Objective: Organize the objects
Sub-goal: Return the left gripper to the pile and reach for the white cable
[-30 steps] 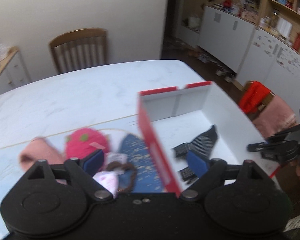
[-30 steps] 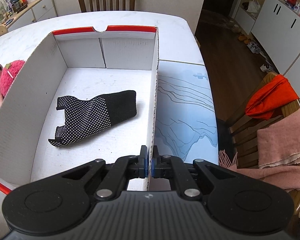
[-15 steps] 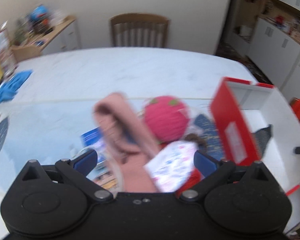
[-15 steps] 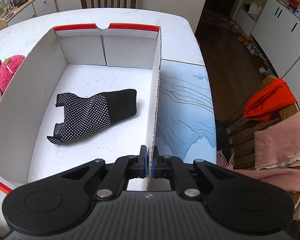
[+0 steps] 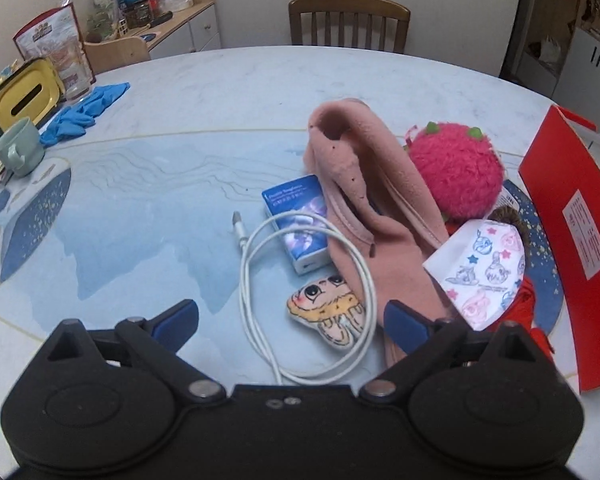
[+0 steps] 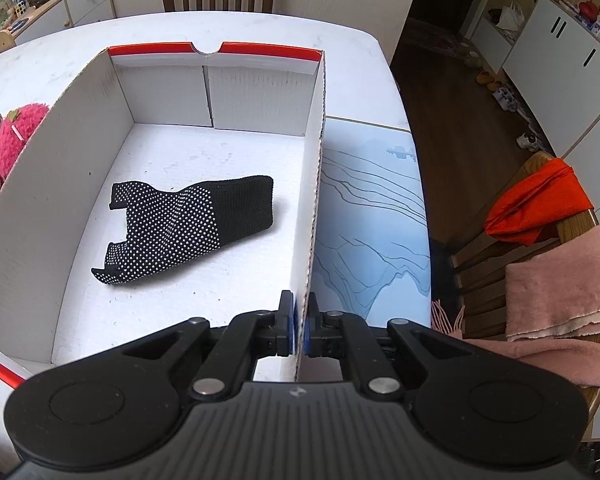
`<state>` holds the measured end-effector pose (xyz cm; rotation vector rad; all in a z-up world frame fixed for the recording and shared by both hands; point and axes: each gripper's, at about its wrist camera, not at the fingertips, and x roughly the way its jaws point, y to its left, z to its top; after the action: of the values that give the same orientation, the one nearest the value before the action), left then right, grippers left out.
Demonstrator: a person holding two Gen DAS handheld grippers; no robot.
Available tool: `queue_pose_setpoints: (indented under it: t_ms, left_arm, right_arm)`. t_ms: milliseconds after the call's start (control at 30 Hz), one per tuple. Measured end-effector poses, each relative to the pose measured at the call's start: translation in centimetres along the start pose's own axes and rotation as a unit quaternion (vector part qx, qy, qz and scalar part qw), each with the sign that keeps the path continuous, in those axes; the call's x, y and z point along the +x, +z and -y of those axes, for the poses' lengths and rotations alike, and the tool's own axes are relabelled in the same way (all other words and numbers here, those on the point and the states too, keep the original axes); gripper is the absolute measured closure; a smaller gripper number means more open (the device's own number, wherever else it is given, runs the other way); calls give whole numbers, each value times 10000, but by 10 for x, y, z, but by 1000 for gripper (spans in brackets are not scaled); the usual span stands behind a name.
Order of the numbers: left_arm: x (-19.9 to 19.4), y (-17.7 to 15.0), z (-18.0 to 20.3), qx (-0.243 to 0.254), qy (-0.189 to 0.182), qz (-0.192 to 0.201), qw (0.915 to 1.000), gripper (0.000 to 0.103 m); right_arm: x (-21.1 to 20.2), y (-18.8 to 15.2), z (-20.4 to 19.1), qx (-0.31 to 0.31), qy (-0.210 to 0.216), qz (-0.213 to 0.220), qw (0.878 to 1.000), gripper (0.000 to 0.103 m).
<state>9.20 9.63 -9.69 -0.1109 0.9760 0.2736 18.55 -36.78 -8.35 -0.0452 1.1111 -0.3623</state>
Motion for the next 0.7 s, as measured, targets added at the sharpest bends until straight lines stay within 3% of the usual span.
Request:
queue_pose_setpoints:
  t_ms: [200, 267, 467, 700]
  left_arm:
    - [9, 22, 8, -403, -138, 175, 9989, 13]
    - [17, 27, 14, -431, -76, 98, 9990, 24]
    - [36, 32, 12, -798, -159, -138, 9966, 42]
    - [41, 32, 12, -877, -300, -246, 9954, 62]
  right_arm:
    - [0, 1, -1, 9, -35, -26, 10000, 98]
    - [0, 1, -2, -10, -56, -36, 10000, 98]
    - [1, 2, -2, -6, -82, -50, 10000, 98]
    - [1, 2, -2, 80, -133, -61, 9999, 97]
